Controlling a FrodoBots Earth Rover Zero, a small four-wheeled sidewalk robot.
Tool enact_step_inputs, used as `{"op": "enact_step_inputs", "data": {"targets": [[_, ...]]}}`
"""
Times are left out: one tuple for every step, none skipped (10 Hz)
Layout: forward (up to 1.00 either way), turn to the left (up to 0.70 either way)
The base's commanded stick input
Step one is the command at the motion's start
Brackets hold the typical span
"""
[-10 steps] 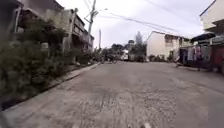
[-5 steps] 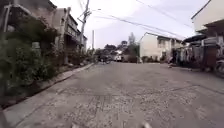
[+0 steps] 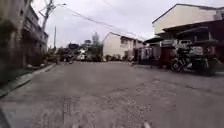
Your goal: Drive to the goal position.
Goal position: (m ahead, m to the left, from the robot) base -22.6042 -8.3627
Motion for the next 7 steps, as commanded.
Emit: {"op": "enact_step_inputs", "data": {"targets": [[0.0, -0.7], [0.0, -0.7], [0.0, -0.7], [0.0, -0.7], [0.0, -0.7], [0.0, -0.7], [0.0, -0.7]]}}
